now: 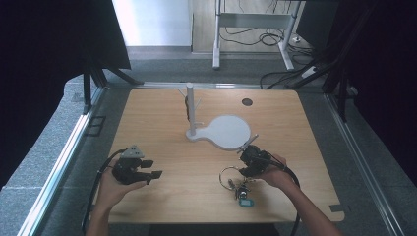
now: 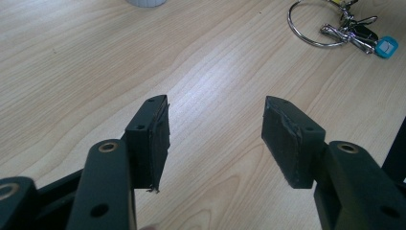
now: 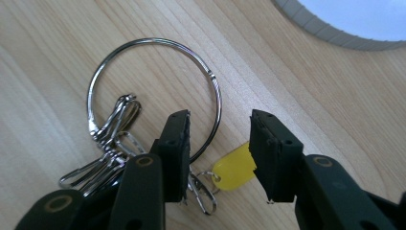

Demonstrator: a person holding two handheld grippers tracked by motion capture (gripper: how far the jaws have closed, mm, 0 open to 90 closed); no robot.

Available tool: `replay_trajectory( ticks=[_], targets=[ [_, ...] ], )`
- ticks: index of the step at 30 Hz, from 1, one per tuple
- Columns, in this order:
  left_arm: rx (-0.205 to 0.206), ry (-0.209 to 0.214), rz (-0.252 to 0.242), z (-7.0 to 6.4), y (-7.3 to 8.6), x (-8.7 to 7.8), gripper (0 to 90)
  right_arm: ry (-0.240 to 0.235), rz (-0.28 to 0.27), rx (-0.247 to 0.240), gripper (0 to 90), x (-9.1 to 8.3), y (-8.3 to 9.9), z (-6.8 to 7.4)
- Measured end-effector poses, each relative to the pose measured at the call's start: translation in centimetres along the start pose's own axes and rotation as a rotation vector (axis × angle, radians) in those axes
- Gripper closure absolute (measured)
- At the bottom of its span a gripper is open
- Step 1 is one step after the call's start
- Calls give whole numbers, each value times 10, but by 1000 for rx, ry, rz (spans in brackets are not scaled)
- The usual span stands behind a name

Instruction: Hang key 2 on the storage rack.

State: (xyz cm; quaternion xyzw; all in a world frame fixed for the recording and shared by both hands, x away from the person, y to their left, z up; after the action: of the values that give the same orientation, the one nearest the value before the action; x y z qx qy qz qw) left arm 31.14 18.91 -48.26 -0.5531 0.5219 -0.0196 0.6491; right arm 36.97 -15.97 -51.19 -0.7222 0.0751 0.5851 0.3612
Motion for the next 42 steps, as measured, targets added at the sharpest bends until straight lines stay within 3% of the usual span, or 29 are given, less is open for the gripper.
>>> replay_trajectory(
  ticks=[10, 18, 29, 38, 42],
  targets=[
    [0, 4, -6, -1, 1, -2, 437, -1, 68, -2, 664, 19, -4, 0],
    [2, -6, -7, 0, 2, -1, 437, 18, 127, 1, 771, 29, -4, 0],
    [6, -9, 10, 1, 5, 2, 437, -32, 137, 55, 859, 30, -5, -3],
    [-2, -16, 7, 4, 7, 2, 440, -13, 131, 43, 865, 29, -4, -2],
    [-5, -15, 13, 4, 8, 3, 440, -13, 98, 37, 866, 23, -5, -2]
  ],
)
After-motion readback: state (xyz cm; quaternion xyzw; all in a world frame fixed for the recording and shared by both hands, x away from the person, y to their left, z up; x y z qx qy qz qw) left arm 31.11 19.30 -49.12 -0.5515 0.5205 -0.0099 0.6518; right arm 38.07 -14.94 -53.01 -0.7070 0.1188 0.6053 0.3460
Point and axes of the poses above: each handheld gripper's, and its own axes: x roughly forward along the jaws, y roughly out of its underside, z roughly to its left, the point moved 6 cm from there along x, roughly forward along the jaws, and after that the axes turned 5 degrees about -z, right-handed, at the moved point
